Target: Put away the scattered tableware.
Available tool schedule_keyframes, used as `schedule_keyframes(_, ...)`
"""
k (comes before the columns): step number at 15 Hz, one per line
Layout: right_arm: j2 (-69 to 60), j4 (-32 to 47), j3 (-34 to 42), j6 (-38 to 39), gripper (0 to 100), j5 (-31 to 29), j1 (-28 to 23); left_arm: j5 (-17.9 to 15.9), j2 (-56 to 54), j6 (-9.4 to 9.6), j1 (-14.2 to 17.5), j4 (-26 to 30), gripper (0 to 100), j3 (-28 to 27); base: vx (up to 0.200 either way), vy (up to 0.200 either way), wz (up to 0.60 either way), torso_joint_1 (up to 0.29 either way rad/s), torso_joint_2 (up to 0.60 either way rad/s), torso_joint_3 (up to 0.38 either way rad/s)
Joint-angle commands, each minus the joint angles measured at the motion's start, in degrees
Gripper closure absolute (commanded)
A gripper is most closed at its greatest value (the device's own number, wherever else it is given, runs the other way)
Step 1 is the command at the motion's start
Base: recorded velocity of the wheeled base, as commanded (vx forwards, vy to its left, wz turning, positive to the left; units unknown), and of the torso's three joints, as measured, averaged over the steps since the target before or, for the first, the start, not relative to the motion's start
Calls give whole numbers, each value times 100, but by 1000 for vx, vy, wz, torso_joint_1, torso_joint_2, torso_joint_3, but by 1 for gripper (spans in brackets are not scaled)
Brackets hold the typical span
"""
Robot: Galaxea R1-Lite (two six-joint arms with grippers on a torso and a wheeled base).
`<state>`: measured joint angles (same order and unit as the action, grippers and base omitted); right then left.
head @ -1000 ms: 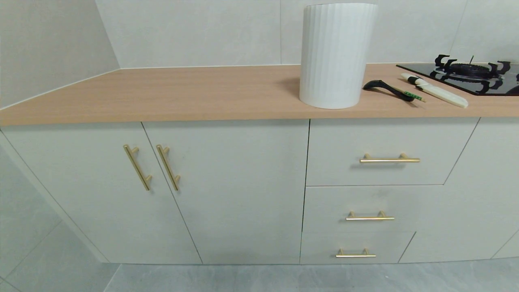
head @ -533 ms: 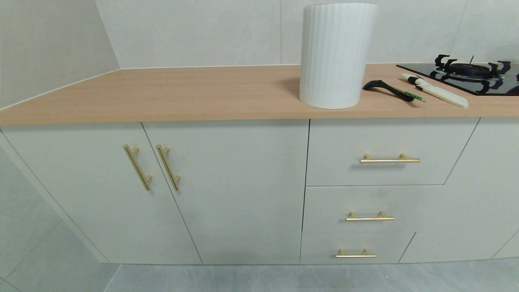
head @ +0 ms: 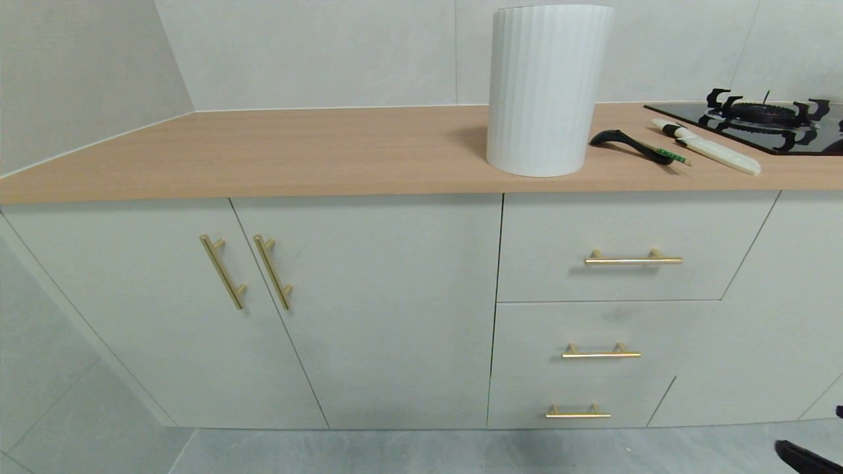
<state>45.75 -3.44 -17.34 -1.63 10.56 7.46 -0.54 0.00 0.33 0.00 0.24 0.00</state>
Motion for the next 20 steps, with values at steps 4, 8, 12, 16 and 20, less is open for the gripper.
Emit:
schedule_keyframes(4,4346,-957,-1360,-12,0,-10,625,1,0,2,0,2,0,0,0,0,0,0,0,0)
schedule_keyframes(8,5928,-2161,-1589,-12,0,-432,616,1,0,2,0,2,0,0,0,0,0,0,0,0)
schedule_keyframes(12,7369,-3849,-1536,199,0,-1161,801,1,0,2,0,2,0,0,0,0,0,0,0,0)
schedule_keyframes(16,7853,-4815,-1571,603,0,-1504,748,1,0,2,0,2,0,0,0,0,0,0,0,0)
schedule_keyframes(20,8248,-5721,-1598,612,0,-1987,687,1,0,2,0,2,0,0,0,0,0,0,0,0)
